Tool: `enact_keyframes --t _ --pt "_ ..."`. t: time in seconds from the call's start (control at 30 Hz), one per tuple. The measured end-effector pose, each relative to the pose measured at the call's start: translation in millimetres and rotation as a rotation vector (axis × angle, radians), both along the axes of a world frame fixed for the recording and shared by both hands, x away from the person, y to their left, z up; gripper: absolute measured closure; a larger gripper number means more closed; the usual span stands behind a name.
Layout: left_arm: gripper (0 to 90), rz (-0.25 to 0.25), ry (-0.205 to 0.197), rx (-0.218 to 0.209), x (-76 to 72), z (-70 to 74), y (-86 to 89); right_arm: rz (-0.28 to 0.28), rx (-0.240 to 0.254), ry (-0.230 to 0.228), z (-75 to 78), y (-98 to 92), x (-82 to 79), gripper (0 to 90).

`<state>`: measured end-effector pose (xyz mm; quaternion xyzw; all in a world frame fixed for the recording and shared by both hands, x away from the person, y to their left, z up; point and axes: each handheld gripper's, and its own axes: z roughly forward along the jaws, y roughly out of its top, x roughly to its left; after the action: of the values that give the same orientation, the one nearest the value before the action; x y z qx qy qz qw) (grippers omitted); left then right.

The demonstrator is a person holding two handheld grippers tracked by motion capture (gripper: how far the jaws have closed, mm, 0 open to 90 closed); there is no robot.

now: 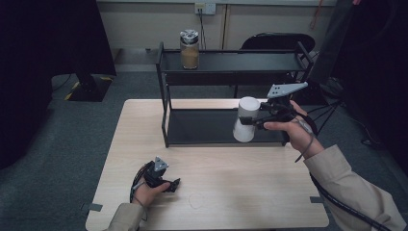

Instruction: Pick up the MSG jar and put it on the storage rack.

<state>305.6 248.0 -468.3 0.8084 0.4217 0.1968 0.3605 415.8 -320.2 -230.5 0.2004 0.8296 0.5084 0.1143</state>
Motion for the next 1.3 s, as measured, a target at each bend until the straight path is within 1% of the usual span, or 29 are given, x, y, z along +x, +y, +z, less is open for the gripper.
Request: enact_keyframes --t 0.03,0.1,0.13,0.17,0.2,0.23,0.27,0.3,0.33,0.37,0.4,0.43,0.47,0.53,0.57,0.63,0.67,0.7,0.73,0.77,0.8,0.87,0.9,0.93,1.0,1.03,1.17,1.27,1.3 --pt "0.0 0.000 0.000 0.000 0.0 0.1 0.0 0.000 0.000 0.000 0.0 0.0 0.0 35.2" --pt "0.0 -0.001 0.001 0.002 0.2 0.4 0.1 -0.013 0.009 0.003 4.8 -0.6 3.0 35.2" --pt "0.0 -0.001 0.001 0.002 0.2 0.3 0.0 -0.019 0.020 0.006 9.7 -2.0 7.4 35.2" --pt "0.0 -0.001 0.001 0.002 0.2 0.4 0.0 -0.019 0.020 0.006 9.7 -2.0 7.4 35.2" --pt "0.0 -0.001 0.001 0.002 0.2 0.4 0.0 -0.027 0.020 -0.001 15.0 -2.1 9.8 35.2" --pt "0.0 -0.002 0.002 0.003 0.3 0.6 0.1 -0.027 0.020 -0.001 15.0 -2.1 9.8 35.2" --pt "0.0 -0.002 0.005 0.006 0.5 1.3 -0.1 -0.037 0.016 -0.008 22.4 -1.0 12.0 35.2" --pt "0.0 -0.002 0.004 0.005 0.5 1.2 -0.1 -0.039 0.013 -0.013 25.9 -0.6 13.5 35.2" --pt "0.0 -0.002 0.004 0.005 0.5 1.2 -0.1 -0.039 0.013 -0.013 25.9 -0.6 13.5 35.2" --pt "0.0 -0.002 0.004 0.005 0.5 1.2 -0.1 -0.050 0.013 -0.010 32.7 0.3 17.2 35.2" --pt "0.0 -0.002 0.004 0.005 0.5 1.3 -0.1 -0.050 0.013 -0.010 32.7 0.3 17.2 35.2" --pt "0.0 -0.002 0.004 0.005 0.5 1.3 -0.1 -0.061 0.008 -0.019 39.0 1.5 19.7 35.2" --pt "0.0 -0.002 0.005 0.005 0.5 1.3 -0.1 -0.061 0.008 -0.019 39.0 1.5 19.7 35.2" --pt "0.0 -0.002 0.005 0.006 0.5 1.3 -0.1 -0.076 0.008 -0.027 44.9 2.8 22.6 35.2" --pt "0.0 -0.002 0.005 0.005 0.5 1.3 -0.1 -0.100 0.009 -0.030 50.4 5.2 23.7 35.2" --pt "0.0 -0.002 0.004 0.005 0.5 1.3 -0.1 -0.114 0.005 -0.036 55.4 7.8 25.3 35.2" --pt "0.0 -0.002 0.005 0.006 0.5 1.3 -0.1 -0.114 0.005 -0.036 55.4 7.8 25.3 35.2" --pt "0.0 -0.002 0.005 0.006 0.5 1.3 -0.1 -0.129 0.009 -0.037 60.6 10.6 28.0 35.2" --pt "0.0 -0.002 0.005 0.006 0.5 1.3 -0.1 -0.129 0.009 -0.037 60.6 10.6 28.0 35.2" --pt "0.0 -0.002 0.005 0.006 0.6 1.3 0.0 -0.136 0.005 -0.046 66.3 14.0 30.6 35.2" --pt "0.0 -0.002 0.004 0.005 0.6 1.2 0.0 -0.136 0.005 -0.046 66.3 14.0 30.6 35.2" --pt "0.0 -0.002 0.004 0.006 0.6 1.3 0.0 -0.142 -0.001 -0.051 73.0 18.2 33.6 35.2" --pt "0.0 -0.002 0.004 0.005 0.6 1.3 0.0 -0.147 -0.003 -0.052 78.0 21.4 36.3 35.2" --pt "0.0 -0.002 0.004 0.005 0.6 1.3 0.0 -0.147 -0.003 -0.052 78.0 21.4 36.3 35.2" --pt "0.0 -0.002 0.004 0.005 0.6 1.2 0.0 -0.153 -0.003 -0.049 86.1 26.1 42.1 35.2" --pt "0.0 -0.002 0.004 0.005 0.6 1.2 0.0 -0.153 -0.003 -0.049 86.1 26.1 42.1 35.2" --pt "0.0 -0.002 0.004 0.005 0.6 1.3 0.0 -0.165 -0.008 -0.050 96.2 33.5 50.5 35.2" --pt "0.0 -0.002 0.005 0.006 0.6 1.3 0.0 -0.175 -0.028 -0.055 106.3 42.3 56.5 35.2" --pt "0.0 -0.002 0.005 0.006 0.6 1.3 0.0 -0.175 -0.028 -0.055 106.3 42.3 56.5 35.2"
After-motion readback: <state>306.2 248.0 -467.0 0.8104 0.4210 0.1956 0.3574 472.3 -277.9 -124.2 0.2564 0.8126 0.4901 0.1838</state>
